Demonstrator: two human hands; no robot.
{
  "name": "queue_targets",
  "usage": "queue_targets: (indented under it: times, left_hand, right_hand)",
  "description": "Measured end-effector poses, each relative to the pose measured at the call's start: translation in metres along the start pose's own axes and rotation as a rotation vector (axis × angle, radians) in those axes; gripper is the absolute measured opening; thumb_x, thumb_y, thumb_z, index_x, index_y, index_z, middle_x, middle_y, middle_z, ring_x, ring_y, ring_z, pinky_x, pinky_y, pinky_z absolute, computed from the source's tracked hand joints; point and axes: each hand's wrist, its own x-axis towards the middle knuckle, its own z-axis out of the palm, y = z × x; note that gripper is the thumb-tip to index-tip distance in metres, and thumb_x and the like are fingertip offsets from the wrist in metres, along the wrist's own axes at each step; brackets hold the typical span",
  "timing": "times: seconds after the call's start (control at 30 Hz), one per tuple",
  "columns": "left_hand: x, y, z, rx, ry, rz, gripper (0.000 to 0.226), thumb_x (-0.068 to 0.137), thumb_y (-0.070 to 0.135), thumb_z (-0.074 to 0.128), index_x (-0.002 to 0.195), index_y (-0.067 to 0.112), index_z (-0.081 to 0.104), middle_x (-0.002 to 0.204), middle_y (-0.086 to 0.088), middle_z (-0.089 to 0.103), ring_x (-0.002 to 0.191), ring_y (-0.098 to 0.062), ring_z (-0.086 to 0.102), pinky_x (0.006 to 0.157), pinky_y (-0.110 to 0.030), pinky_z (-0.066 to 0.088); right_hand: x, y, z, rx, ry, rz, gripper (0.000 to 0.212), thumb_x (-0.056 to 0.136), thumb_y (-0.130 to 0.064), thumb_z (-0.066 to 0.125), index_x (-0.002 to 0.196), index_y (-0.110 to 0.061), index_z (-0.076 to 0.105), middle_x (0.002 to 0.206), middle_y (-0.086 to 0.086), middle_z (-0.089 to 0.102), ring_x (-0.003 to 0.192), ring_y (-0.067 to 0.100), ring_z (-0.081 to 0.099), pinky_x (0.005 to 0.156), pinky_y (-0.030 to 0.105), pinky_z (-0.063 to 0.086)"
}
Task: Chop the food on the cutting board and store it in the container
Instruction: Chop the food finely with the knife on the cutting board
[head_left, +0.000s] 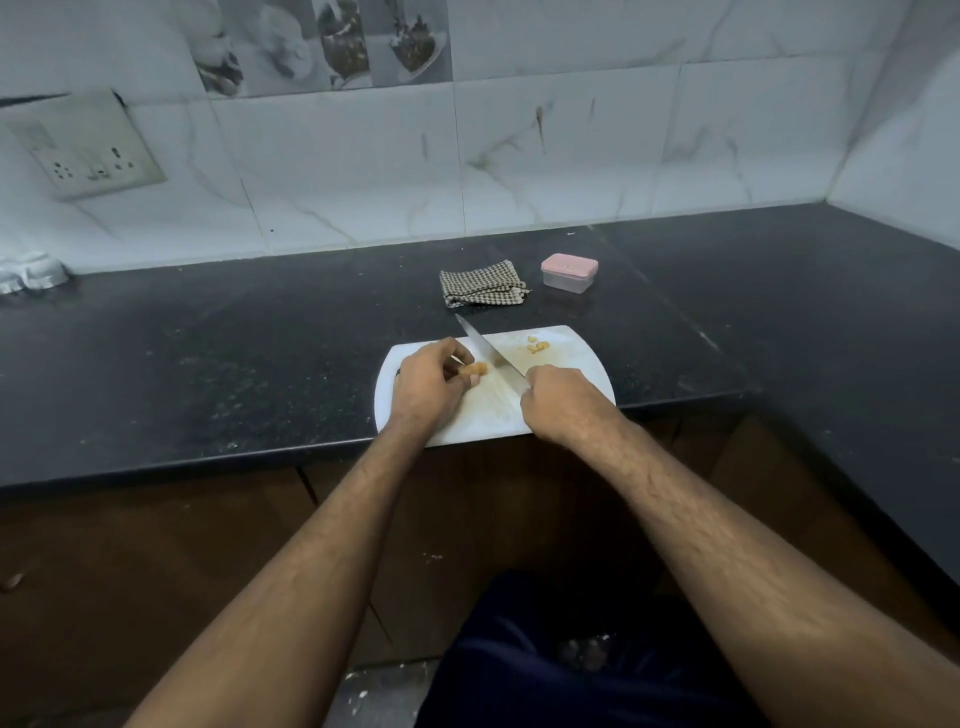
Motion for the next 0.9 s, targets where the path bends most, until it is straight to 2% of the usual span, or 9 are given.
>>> queue_targets:
  times: [0.2,0.27,0.4,0.6,0.77,0.9]
  left_hand:
    - [0.0,0.001,0.0,0.029,0.005,0.008,0.019,0.085,0.031,0.079,0.078,0.034,0.062,0.082,0.013,0.07,0.085,-0.012,0.067,0.087,-0.045,0.057]
    - [0.002,0.003,0.0,0.041,-0.004,-0.006,0.021,0.086,0.032,0.078,0.074,0.032,0.06,0.08,0.014,0.068,0.085,-0.012,0.066,0.088,-0.046,0.056]
    - [0.004,0.006,-0.003,0.078,-0.032,-0.015,0.019,0.086,0.036,0.077,0.078,0.029,0.061,0.083,0.012,0.066,0.085,-0.013,0.064,0.088,-0.047,0.056]
    - [0.0,0.005,-0.003,0.175,-0.056,0.065,0.018,0.082,0.038,0.075,0.088,0.031,0.06,0.094,0.013,0.055,0.092,-0.012,0.058,0.092,-0.049,0.052]
    - [0.002,-0.005,-0.003,-0.012,-0.074,0.017,0.02,0.081,0.038,0.079,0.091,0.033,0.064,0.089,0.013,0.065,0.086,-0.005,0.06,0.093,-0.047,0.052]
    - [0.004,-0.009,-0.003,-0.113,-0.108,-0.028,0.021,0.079,0.036,0.083,0.092,0.032,0.067,0.086,0.011,0.069,0.078,-0.005,0.061,0.089,-0.042,0.056]
  right_hand:
    - [-0.001,-0.003,-0.008,-0.009,-0.019,0.031,0.026,0.098,-0.016,0.046,0.118,-0.015,0.063,0.088,0.001,0.059,0.082,0.018,0.062,0.063,0.03,0.052]
    - [-0.003,-0.005,-0.013,-0.006,-0.014,0.026,0.028,0.099,-0.017,0.044,0.121,-0.015,0.061,0.088,0.002,0.059,0.076,0.017,0.06,0.058,0.028,0.048]
    - [-0.004,-0.008,-0.018,0.028,-0.014,0.002,0.033,0.1,-0.018,0.042,0.129,-0.017,0.059,0.102,0.004,0.068,0.07,0.016,0.058,0.055,0.028,0.045]
    - [0.0,-0.003,-0.018,0.043,-0.073,0.002,0.029,0.101,-0.018,0.041,0.123,-0.016,0.06,0.1,0.003,0.069,0.062,0.014,0.056,0.051,0.025,0.042]
    - [0.006,0.005,-0.018,0.06,-0.085,-0.015,0.026,0.102,-0.019,0.04,0.119,-0.016,0.059,0.097,0.003,0.072,0.054,0.015,0.057,0.051,0.024,0.044]
    - [0.011,0.01,-0.014,0.082,-0.084,-0.023,0.021,0.102,-0.02,0.039,0.108,-0.017,0.059,0.097,0.003,0.072,0.052,0.016,0.057,0.052,0.024,0.045]
